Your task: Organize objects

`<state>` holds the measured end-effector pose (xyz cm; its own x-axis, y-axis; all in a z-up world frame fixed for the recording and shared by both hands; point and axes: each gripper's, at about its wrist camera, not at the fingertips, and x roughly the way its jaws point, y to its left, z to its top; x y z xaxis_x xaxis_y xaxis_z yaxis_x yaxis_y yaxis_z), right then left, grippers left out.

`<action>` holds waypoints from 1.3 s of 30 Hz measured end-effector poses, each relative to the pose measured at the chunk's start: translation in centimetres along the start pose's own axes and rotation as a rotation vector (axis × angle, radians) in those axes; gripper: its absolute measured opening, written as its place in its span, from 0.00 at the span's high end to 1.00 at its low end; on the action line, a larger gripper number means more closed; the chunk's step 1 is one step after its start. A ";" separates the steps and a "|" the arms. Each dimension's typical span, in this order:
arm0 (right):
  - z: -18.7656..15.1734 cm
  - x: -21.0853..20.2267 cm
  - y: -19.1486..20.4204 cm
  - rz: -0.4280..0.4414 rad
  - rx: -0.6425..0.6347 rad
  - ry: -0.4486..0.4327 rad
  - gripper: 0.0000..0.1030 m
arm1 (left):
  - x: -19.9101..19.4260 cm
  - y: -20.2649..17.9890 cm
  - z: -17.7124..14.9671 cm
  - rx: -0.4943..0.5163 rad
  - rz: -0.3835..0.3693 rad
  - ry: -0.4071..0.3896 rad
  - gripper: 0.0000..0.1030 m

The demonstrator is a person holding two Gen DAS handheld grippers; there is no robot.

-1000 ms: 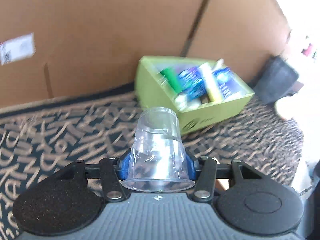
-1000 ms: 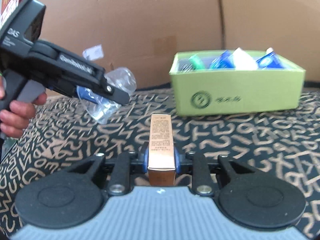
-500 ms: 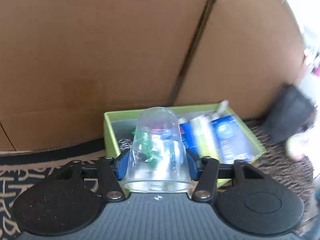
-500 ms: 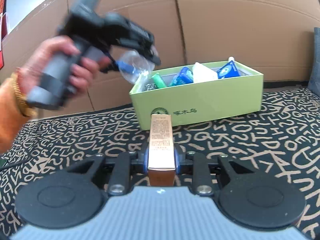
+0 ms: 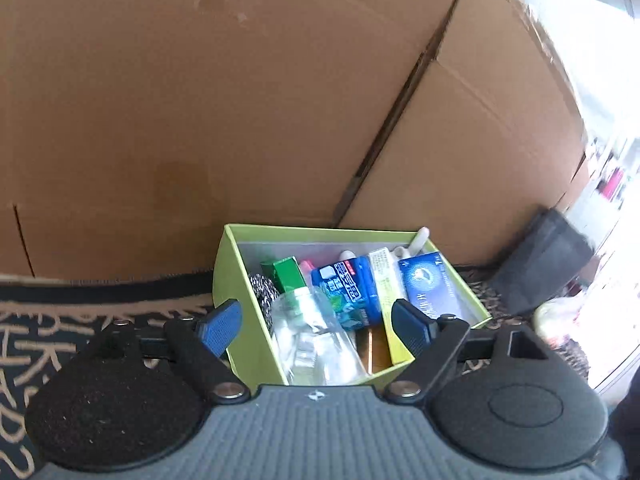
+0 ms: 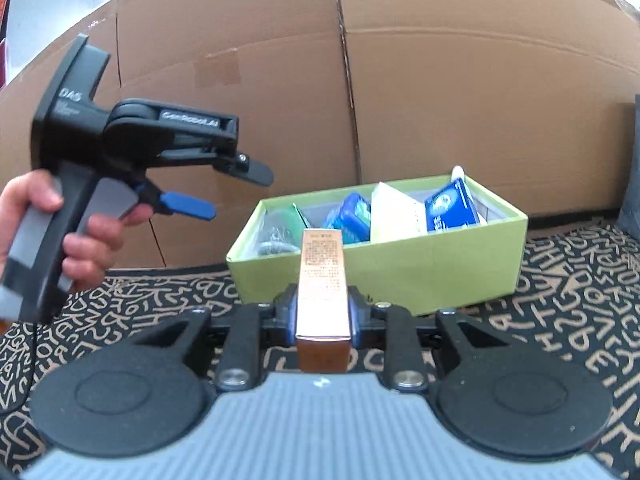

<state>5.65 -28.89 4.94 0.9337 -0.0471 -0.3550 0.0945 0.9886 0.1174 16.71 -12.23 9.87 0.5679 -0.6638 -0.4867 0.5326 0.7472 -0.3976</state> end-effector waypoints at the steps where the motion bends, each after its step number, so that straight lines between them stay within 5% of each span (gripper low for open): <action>1: 0.5 0.3 0.1 0.000 -0.012 -0.010 0.77 | -0.4 0.2 -0.1 -0.014 -0.001 -0.002 0.17; 10: 5.6 7.5 0.5 0.008 -0.144 -0.114 0.76 | -5.8 0.7 -2.4 -0.027 -0.004 -0.076 0.16; 13: 4.3 9.5 0.7 -0.048 -0.202 0.002 0.55 | -7.6 0.8 -4.0 0.001 0.011 -0.116 0.10; 18: 1.7 6.0 0.2 -0.042 -0.163 -0.061 0.56 | -7.9 0.8 -7.2 0.048 0.091 -0.160 0.05; 20: 1.8 5.7 0.5 -0.041 -0.183 -0.048 0.69 | -7.7 0.9 -8.0 0.029 0.099 -0.140 0.05; 27: 2.3 9.4 1.2 -0.021 -0.186 0.024 0.75 | -8.8 0.7 -9.5 0.021 0.156 -0.141 0.05; 29: 2.3 8.0 0.7 -0.031 -0.150 0.019 0.65 | -9.1 0.5 -9.7 0.043 0.191 -0.143 0.02; 31: 2.2 5.8 0.2 -0.065 -0.100 -0.022 0.00 | -9.1 0.2 -9.8 0.064 0.230 -0.142 0.01; 39: -0.2 -4.2 -1.2 -0.166 -0.060 0.080 0.00 | -7.8 -3.4 -11.0 0.149 0.335 -0.044 0.01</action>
<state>1.53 -29.83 6.15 0.8761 -0.2012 -0.4380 0.2219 0.9751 -0.0041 3.59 -9.24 6.49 0.7510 -0.3862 -0.5355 0.3963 0.9124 -0.1022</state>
